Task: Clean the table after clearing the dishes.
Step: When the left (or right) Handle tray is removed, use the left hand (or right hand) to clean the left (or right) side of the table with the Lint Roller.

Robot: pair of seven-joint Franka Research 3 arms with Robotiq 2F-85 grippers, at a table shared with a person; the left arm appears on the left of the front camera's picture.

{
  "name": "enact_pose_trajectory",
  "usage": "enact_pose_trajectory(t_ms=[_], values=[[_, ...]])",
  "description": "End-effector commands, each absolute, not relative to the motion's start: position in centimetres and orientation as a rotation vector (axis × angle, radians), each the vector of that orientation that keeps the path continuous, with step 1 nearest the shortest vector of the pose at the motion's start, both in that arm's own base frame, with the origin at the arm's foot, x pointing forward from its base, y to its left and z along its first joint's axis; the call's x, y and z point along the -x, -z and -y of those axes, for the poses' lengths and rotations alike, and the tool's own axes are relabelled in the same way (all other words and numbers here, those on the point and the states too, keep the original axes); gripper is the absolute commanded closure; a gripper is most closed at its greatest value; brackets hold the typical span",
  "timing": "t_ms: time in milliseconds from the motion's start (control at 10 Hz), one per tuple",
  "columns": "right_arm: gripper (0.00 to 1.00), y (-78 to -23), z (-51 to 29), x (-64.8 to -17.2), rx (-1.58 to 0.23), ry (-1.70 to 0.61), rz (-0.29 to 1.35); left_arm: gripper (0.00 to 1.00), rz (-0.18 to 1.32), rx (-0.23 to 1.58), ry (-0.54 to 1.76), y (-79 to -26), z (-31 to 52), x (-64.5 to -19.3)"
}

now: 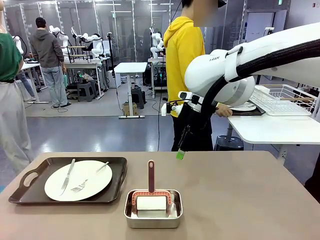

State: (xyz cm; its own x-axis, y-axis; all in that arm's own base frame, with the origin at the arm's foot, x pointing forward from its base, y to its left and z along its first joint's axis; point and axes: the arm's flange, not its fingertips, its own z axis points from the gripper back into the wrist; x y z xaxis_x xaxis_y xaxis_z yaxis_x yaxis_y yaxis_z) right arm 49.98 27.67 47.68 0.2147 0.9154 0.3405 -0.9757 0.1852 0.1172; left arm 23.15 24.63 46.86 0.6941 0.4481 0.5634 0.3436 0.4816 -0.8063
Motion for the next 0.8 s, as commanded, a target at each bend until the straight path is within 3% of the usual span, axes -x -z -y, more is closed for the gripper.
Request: enact_pose_trajectory(t_ms=[0,500,700], values=[[0.00,-48.2,-26.7,-49.6,-0.353,-1.306,0.223,0.00,0.852,1.106,-0.070,-47.1,-24.8,-22.9],[0.00,-48.1,-26.7,-50.4,-0.338,-1.325,0.223,0.00,0.852,1.106,-0.070,-47.1,-24.8,-22.9],[0.00,-48.6,-29.8,-52.4,-0.336,-1.517,0.150,0.00,0.852,1.106,-0.070,-47.1,-24.8,-22.9]])
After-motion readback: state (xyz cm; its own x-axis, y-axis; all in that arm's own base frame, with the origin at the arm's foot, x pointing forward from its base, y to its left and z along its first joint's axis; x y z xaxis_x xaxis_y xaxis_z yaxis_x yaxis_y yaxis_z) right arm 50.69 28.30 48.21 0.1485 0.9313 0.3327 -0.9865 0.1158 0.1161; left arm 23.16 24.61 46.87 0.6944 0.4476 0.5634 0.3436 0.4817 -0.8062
